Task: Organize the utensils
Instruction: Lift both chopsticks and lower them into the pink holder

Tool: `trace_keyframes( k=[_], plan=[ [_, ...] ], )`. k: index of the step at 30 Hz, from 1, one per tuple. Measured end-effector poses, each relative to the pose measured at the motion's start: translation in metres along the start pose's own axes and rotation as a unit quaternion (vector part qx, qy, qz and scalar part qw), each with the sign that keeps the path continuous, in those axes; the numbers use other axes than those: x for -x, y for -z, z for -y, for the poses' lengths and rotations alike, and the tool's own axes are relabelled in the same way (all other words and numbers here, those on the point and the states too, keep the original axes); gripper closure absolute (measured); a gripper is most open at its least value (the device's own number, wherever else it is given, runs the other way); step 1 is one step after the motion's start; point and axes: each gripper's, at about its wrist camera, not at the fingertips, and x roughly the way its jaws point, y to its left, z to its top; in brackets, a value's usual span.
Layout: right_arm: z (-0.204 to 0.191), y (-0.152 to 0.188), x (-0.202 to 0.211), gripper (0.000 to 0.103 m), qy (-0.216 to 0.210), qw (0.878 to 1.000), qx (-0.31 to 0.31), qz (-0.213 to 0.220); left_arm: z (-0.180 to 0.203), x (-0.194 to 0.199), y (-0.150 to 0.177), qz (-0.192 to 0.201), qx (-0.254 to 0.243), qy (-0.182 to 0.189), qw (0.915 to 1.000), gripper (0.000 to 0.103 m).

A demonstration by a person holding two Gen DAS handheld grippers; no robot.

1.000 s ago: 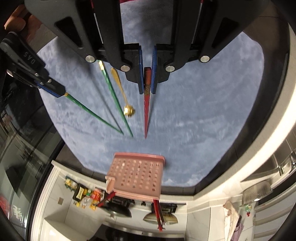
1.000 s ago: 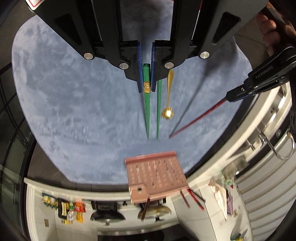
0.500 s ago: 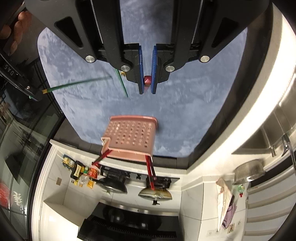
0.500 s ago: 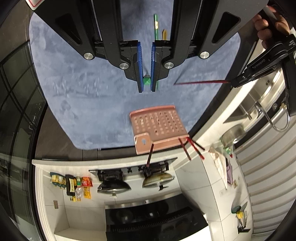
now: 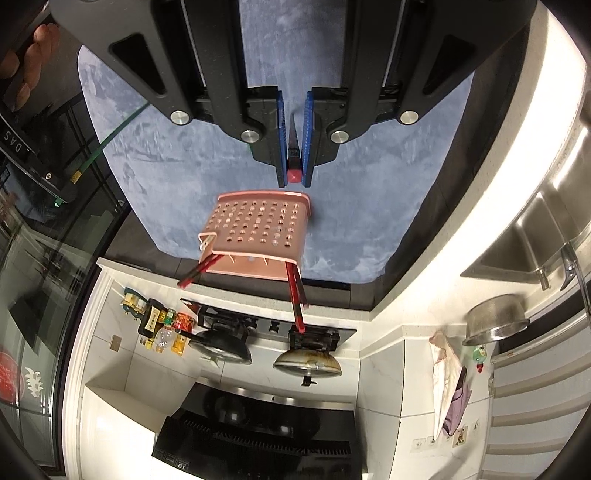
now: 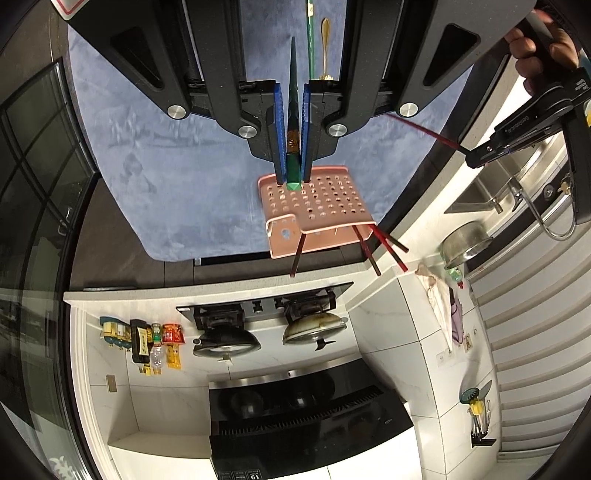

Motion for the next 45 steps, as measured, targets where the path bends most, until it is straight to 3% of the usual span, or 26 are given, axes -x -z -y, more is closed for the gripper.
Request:
trace_keyframes(
  k=[13, 21, 28, 37, 45],
  plan=[
    [-0.006, -0.052, -0.012, 0.095, -0.035, 0.999, -0.005, 0.032, 0.010, 0.010, -0.068, 0.065, -0.009, 0.017, 0.9977, 0.096],
    [-0.008, -0.115, -0.029, 0.095, -0.078, 0.994, -0.020, 0.068, 0.030, 0.018, -0.137, 0.144, -0.023, 0.029, 0.9888, 0.096],
    [-0.006, -0.163, -0.055, 0.095, -0.086, 0.990, -0.041, 0.104, 0.047, -0.003, -0.185, 0.189, -0.040, 0.024, 0.9809, 0.096],
    [-0.010, -0.186, -0.104, 0.095, -0.083, 0.990, -0.044, 0.103, 0.046, -0.041, -0.210, 0.211, -0.032, 0.014, 0.9769, 0.096],
    [-0.004, -0.180, -0.147, 0.095, -0.072, 0.994, -0.048, 0.071, 0.039, -0.091, -0.200, 0.169, -0.024, 0.001, 0.9854, 0.096]
  ],
)
